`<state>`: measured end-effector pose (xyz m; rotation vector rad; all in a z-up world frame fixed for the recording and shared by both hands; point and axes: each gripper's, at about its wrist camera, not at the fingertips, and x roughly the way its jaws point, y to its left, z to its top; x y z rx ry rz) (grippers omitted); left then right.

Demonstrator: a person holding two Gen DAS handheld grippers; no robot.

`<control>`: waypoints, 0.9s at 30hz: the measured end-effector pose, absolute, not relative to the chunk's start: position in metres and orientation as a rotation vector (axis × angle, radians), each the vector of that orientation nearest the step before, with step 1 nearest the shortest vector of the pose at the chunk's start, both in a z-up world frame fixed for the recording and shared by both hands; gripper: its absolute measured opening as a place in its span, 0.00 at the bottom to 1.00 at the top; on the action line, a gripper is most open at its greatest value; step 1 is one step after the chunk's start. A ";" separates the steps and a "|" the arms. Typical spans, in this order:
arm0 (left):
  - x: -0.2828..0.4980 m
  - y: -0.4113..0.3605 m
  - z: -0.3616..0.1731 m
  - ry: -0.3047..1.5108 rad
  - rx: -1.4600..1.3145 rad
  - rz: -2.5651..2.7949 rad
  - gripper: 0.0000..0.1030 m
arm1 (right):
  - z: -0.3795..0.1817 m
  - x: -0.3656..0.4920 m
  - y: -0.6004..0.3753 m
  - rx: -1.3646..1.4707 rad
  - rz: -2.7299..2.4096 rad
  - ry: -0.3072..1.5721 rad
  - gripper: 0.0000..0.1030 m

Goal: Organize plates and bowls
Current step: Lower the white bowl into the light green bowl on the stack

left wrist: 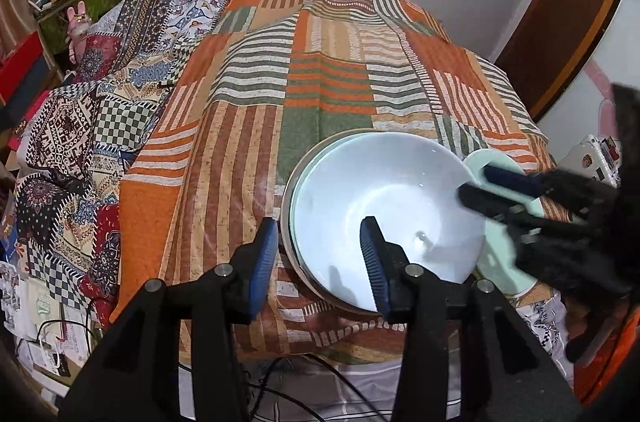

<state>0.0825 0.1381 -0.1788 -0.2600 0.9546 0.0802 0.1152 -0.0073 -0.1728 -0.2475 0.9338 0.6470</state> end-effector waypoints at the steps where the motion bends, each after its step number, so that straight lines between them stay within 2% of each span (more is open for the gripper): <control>1: 0.083 0.139 -0.180 0.957 -0.263 0.082 0.41 | -0.168 0.116 -0.012 -0.233 0.644 0.916 0.44; 3: 0.084 0.142 -0.184 0.959 -0.273 0.089 0.41 | -0.164 0.116 -0.017 -0.221 0.632 0.893 0.48; 17: 0.093 0.163 -0.233 1.046 -0.392 0.077 0.41 | -0.210 0.136 -0.019 -0.062 0.642 1.042 0.48; 20: 0.097 0.162 -0.239 1.051 -0.405 0.063 0.41 | -0.214 0.136 -0.015 -0.056 0.658 1.054 0.43; 22: 0.100 0.162 -0.243 1.056 -0.419 0.048 0.41 | -0.217 0.137 -0.011 -0.064 0.671 1.068 0.36; 27: 0.109 0.159 -0.255 1.075 -0.431 0.020 0.41 | -0.222 0.139 -0.010 -0.069 0.668 1.073 0.33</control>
